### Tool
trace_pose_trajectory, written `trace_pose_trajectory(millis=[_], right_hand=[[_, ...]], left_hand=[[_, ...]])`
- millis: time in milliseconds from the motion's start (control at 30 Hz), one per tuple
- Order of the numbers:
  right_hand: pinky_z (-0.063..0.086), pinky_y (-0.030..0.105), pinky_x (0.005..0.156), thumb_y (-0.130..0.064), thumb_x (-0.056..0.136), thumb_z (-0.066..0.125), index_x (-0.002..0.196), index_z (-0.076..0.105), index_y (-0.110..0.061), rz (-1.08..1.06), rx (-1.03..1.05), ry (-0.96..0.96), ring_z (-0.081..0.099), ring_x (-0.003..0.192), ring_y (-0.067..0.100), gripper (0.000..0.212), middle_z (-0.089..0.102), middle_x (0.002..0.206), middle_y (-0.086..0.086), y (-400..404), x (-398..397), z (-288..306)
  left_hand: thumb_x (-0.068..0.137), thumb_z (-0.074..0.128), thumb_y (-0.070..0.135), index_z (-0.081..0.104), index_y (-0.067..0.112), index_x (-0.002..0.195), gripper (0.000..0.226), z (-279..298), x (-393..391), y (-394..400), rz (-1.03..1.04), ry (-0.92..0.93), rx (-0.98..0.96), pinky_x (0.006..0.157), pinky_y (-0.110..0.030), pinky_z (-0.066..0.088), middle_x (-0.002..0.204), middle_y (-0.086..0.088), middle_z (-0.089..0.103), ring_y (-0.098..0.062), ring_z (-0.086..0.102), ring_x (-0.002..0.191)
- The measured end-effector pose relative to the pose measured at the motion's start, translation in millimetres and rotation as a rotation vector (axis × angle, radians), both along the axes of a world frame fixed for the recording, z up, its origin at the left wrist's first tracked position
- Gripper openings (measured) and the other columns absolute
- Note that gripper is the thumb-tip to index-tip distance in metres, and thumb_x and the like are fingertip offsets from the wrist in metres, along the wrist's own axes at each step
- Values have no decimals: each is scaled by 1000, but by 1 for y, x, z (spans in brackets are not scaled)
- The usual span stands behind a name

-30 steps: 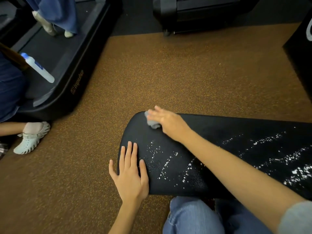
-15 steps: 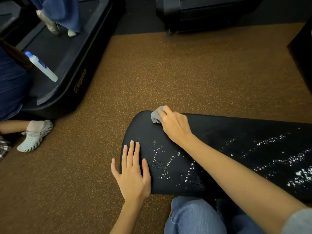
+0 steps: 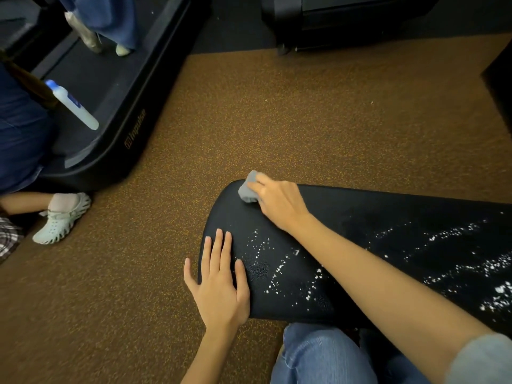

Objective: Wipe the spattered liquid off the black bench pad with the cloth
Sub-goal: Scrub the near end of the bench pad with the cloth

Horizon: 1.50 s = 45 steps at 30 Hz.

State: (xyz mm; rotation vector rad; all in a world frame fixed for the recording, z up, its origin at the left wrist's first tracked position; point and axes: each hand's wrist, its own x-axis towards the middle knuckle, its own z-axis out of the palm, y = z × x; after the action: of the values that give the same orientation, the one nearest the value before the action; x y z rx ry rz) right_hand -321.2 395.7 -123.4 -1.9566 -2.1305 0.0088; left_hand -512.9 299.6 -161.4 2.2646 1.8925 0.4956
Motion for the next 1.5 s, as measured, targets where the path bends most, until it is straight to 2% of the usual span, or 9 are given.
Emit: trace_pose_trajectory(millis=[133,233,333,533,733,933,1133,1333,1500], right_hand=[[40,33,47,-7,87,50,116,63,-20,301,-12,7,63,64,28,34,61,115,1,-18,-20,-5],[34,31,47,-9,90,47,111,62,-19,169,-18,-15,62,65,28,28,58,103,3,-5,-6,-1],[36,31,51,-9,93,43,112,59,-16,-10,10,9,63,72,30,26,55,109,3,6,-5,1],[34,31,46,-9,90,48,114,63,-20,299,-7,29,66,68,27,31,61,109,1,-26,-34,-4],[32,32,50,-4,91,46,107,58,-10,-70,-5,13,63,72,32,21,54,104,8,8,4,3],[46,35,51,-8,90,46,116,63,-20,300,-30,53,64,70,30,33,60,112,2,-23,-25,-3],[34,33,52,-6,91,48,110,60,-11,-38,-12,41,63,74,34,23,56,107,6,13,-8,3],[34,33,51,-6,87,51,111,66,-18,301,-19,49,64,70,34,31,62,119,3,-5,-39,2],[34,35,55,-11,90,50,113,61,-16,16,-33,-14,65,80,35,25,57,108,6,-4,-1,3]], left_hand=[[99,27,41,38,29,152,56,0,0,0,4,3,8,122,-48,4,161,15,28,-6,19,151],[100,27,41,35,31,153,55,1,0,0,-2,11,4,122,-47,2,162,16,25,-5,16,152],[100,27,41,33,32,154,55,1,-1,0,-5,8,4,123,-48,2,162,16,24,-4,15,152],[99,26,42,36,29,153,56,-2,-1,0,-4,18,22,122,-50,5,161,14,27,-7,19,151],[100,27,42,35,32,153,55,-3,-1,1,-2,12,33,122,-49,3,162,15,27,-5,18,151],[99,28,42,39,28,152,56,-4,-1,1,7,14,43,122,-51,6,161,13,31,-7,22,151],[99,29,42,36,32,153,55,-6,0,1,13,4,41,122,-49,3,162,15,28,-5,18,151],[98,29,42,41,28,151,56,-7,-1,1,17,11,55,121,-52,5,160,13,32,-7,23,150],[99,29,42,36,31,152,55,-5,-1,2,11,2,35,121,-51,3,162,14,28,-5,19,151]])
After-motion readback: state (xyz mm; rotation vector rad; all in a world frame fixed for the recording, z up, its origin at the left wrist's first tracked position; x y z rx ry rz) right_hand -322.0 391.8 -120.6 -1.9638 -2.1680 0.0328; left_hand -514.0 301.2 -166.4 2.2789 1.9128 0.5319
